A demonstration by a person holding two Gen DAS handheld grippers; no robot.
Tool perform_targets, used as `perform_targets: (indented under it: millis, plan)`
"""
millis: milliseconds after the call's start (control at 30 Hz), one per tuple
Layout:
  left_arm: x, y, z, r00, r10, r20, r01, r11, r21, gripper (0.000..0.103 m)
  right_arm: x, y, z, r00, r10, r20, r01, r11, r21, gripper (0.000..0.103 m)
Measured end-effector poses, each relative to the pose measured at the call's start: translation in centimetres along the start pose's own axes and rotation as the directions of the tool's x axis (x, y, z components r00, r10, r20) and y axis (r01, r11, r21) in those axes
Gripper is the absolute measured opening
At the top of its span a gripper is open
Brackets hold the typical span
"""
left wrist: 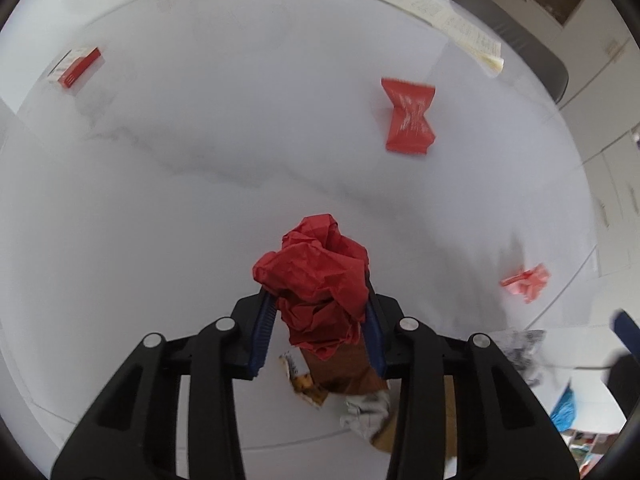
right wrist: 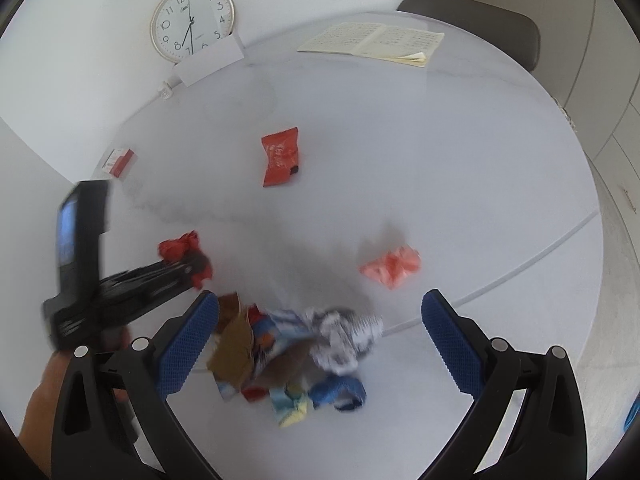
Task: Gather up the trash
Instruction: 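Grasp the crumpled red tissue with the left tool while the right tool grasps the red wrapper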
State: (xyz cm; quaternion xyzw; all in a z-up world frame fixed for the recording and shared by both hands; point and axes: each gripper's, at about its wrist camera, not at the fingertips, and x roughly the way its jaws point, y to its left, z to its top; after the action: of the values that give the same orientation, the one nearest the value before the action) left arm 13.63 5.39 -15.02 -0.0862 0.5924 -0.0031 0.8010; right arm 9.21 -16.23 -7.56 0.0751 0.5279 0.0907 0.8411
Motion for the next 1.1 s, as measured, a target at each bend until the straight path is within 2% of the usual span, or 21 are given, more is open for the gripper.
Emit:
perform_targets:
  millis: [200,333,433,567,633,667,733,800,967,1100]
  plan:
    - [-3.4,1.9,1.2,0.998,0.034,0.054,-0.034,0.999,-0.010,0.038,5.9,2.6,5.1,0.999,0.016,-0.027,-0.018,0.999,-0.043,0.101]
    - [-4.0,3.5,2.0,0.998,0.026,0.061,-0.024,0.999,-0.031,0.038,11.3,4.7,8.6,0.997,-0.049,-0.060,0.042,0.992,-0.118,0.100]
    - [-3.9,4.2,2.5,0.997,0.044,0.071,-0.043,0.999,-0.020,0.038,14.9,5.3,10.5,0.993,-0.078,-0.093,0.066,0.990,-0.128,0.089]
    - [-3.0,4.6,3.2,0.998,0.038,0.059,-0.037,0.999,-0.024,0.038,18.1,5.7,12.0,0.983,-0.145,-0.110,0.129,0.982,-0.137,0.080]
    - [-2.6,4.6,3.4,0.998,0.036,0.055,-0.035,0.999,-0.023,0.038,19.0,5.8,12.4,0.981,-0.153,-0.121,0.136,0.981,-0.140,0.067]
    - [-2.5,4.6,3.5,0.998,0.037,0.054,-0.036,0.999,-0.020,0.038,19.3,5.8,12.5,0.980,-0.156,-0.125,0.137,0.980,-0.144,0.064]
    - [-2.3,4.5,3.7,0.998,0.040,0.055,-0.039,0.999,-0.015,0.038,19.6,5.9,12.7,0.978,-0.157,-0.134,0.136,0.978,-0.156,0.045]
    - [-2.1,4.5,3.8,0.997,0.039,0.062,-0.038,0.999,-0.010,0.038,19.4,6.0,12.7,0.979,-0.160,-0.128,0.138,0.977,-0.166,0.038]
    - [-2.7,3.9,3.6,0.997,0.037,0.070,-0.038,0.999,0.014,0.038,18.2,5.4,12.6,0.985,-0.126,-0.120,0.107,0.983,-0.148,0.034]
    - [-4.0,3.3,3.3,0.996,0.026,0.087,-0.030,0.999,0.040,0.038,14.6,4.8,11.9,0.994,-0.079,-0.078,0.070,0.992,-0.109,0.034]
